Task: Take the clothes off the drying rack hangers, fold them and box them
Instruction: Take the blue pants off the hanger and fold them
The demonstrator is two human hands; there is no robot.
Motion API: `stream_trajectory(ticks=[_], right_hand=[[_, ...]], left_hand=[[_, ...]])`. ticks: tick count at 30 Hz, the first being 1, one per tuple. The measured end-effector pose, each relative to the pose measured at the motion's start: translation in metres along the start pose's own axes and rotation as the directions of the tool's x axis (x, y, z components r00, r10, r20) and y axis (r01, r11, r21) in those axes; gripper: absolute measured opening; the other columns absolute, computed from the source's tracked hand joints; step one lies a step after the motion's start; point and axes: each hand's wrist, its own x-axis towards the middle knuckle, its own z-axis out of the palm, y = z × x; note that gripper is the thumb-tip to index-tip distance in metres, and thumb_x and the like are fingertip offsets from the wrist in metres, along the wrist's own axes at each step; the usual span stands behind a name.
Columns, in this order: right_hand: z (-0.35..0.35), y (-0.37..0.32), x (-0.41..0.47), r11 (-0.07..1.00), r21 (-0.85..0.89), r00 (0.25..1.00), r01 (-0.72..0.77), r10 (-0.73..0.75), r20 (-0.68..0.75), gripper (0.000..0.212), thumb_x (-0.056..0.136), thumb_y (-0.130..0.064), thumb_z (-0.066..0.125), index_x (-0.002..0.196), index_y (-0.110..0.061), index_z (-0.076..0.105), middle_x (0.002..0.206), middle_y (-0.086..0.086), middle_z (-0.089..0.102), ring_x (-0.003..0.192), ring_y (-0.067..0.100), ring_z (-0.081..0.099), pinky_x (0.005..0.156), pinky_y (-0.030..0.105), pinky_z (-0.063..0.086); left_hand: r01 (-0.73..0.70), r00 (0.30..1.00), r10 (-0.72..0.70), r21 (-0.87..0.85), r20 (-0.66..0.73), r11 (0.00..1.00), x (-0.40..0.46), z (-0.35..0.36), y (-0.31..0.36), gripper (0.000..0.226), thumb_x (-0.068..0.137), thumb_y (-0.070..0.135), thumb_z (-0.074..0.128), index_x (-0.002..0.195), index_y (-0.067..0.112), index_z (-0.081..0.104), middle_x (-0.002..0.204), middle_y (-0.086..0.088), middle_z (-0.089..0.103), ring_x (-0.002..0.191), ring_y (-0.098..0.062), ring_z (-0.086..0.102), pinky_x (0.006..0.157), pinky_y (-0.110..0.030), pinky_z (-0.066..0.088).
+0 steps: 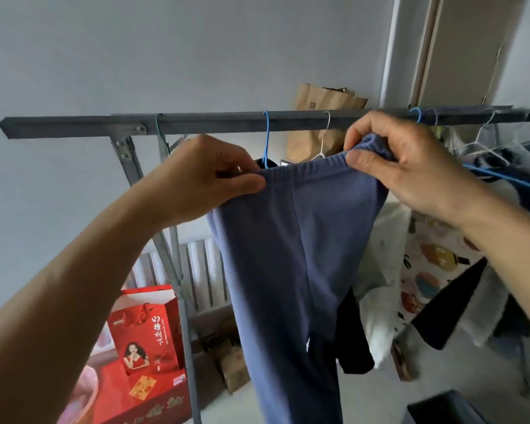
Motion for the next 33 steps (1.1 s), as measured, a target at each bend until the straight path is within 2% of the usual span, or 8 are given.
stream_trajectory(ticks=[4, 8, 14, 18, 23, 27, 30, 33], right_hand=[[-0.018, 0.01, -0.011, 0.995, -0.083, 0.998, 0.061, -0.06, 0.01, 0.009, 0.094, -0.012, 0.059, 0.095, -0.021, 0.055, 0.081, -0.01, 0.053, 0.073, -0.002, 0.049, 0.067, 0.013, 0.039], [-0.027, 0.016, -0.019, 0.985, -0.132, 0.994, 0.108, -0.105, 0.023, 0.003, 0.095, -0.018, 0.053, 0.096, -0.02, 0.052, 0.086, -0.004, 0.054, 0.077, 0.006, 0.05, 0.072, 0.025, 0.041], [-0.029, 0.017, -0.023, 0.99, -0.087, 0.993, 0.111, -0.107, 0.049, 0.009, 0.096, -0.008, 0.055, 0.094, -0.016, 0.052, 0.084, -0.002, 0.052, 0.075, 0.005, 0.048, 0.068, 0.024, 0.041], [-0.028, 0.014, -0.024, 0.998, 0.007, 0.997, 0.069, -0.07, 0.04, 0.012, 0.093, -0.006, 0.058, 0.092, -0.017, 0.054, 0.084, 0.004, 0.055, 0.076, 0.02, 0.052, 0.07, 0.034, 0.045], [-0.015, 0.004, -0.018, 0.992, 0.121, 1.0, 0.026, -0.028, 0.01, 0.018, 0.091, -0.005, 0.061, 0.093, -0.021, 0.054, 0.082, -0.004, 0.056, 0.074, 0.009, 0.053, 0.068, 0.023, 0.045], [0.01, 0.008, -0.008, 0.997, 0.07, 0.998, -0.022, 0.026, -0.053, 0.016, 0.089, -0.01, 0.065, 0.102, -0.015, 0.055, 0.09, 0.004, 0.063, 0.079, 0.015, 0.06, 0.073, 0.029, 0.048], [0.039, 0.01, -0.004, 0.997, 0.059, 0.991, -0.057, 0.063, -0.114, 0.024, 0.086, -0.014, 0.07, 0.103, -0.018, 0.054, 0.092, 0.006, 0.065, 0.081, 0.017, 0.061, 0.076, 0.033, 0.05], [0.071, 0.001, -0.009, 0.999, 0.029, 0.979, -0.046, 0.051, -0.196, 0.029, 0.082, -0.017, 0.074, 0.104, -0.017, 0.056, 0.092, -0.004, 0.064, 0.083, 0.008, 0.06, 0.077, 0.027, 0.05]], left_hand=[[-0.005, 1.0, 0.003, 0.112, 0.015, 0.994, 0.011, 0.01, 0.021, 0.008, 0.083, 0.04, 0.069, 0.086, 0.034, 0.066, 0.054, 0.006, 0.054, 0.051, -0.008, 0.042, 0.057, -0.027, 0.038], [0.026, 1.0, -0.021, 0.318, -0.018, 0.948, 0.019, 0.02, 0.04, 0.034, 0.082, 0.062, 0.06, 0.105, 0.039, 0.069, 0.06, 0.012, 0.048, 0.066, -0.007, 0.05, 0.063, -0.028, 0.037], [0.113, 0.993, -0.105, 0.577, -0.047, 0.809, 0.024, 0.029, 0.053, 0.059, 0.073, 0.082, 0.048, 0.059, 0.025, 0.049, 0.065, 0.008, 0.048, 0.069, -0.021, 0.045, 0.062, -0.031, 0.03], [0.086, 0.995, -0.099, 0.497, -0.001, 0.863, 0.023, 0.028, 0.05, 0.048, 0.073, 0.077, 0.054, 0.061, 0.03, 0.05, 0.083, 0.006, 0.054, 0.083, -0.021, 0.049, 0.07, -0.034, 0.04], [0.044, 0.993, -0.086, 0.408, 0.085, 0.912, 0.019, 0.021, 0.054, 0.029, 0.08, 0.05, 0.068, 0.07, 0.024, 0.061, 0.065, 0.007, 0.054, 0.071, -0.022, 0.05, 0.063, -0.03, 0.032], [0.282, 0.923, -0.341, 0.289, 0.179, 0.915, 0.017, 0.023, 0.042, 0.038, 0.081, 0.052, 0.068, 0.058, 0.023, 0.065, 0.056, 0.008, 0.056, 0.062, -0.013, 0.053, 0.057, -0.029, 0.04], [0.526, 0.811, -0.542, 0.131, 0.219, 0.84, 0.016, 0.028, 0.026, 0.031, 0.086, 0.048, 0.065, 0.079, 0.019, 0.072, 0.082, -0.004, 0.07, 0.079, -0.021, 0.066, 0.078, -0.036, 0.056], [0.732, 0.682, -0.68, -0.244, 0.269, 0.636, 0.01, 0.035, 0.016, 0.02, 0.091, 0.025, 0.063, 0.088, 0.005, 0.064, 0.075, -0.012, 0.067, 0.059, -0.02, 0.064, 0.056, -0.026, 0.054]])
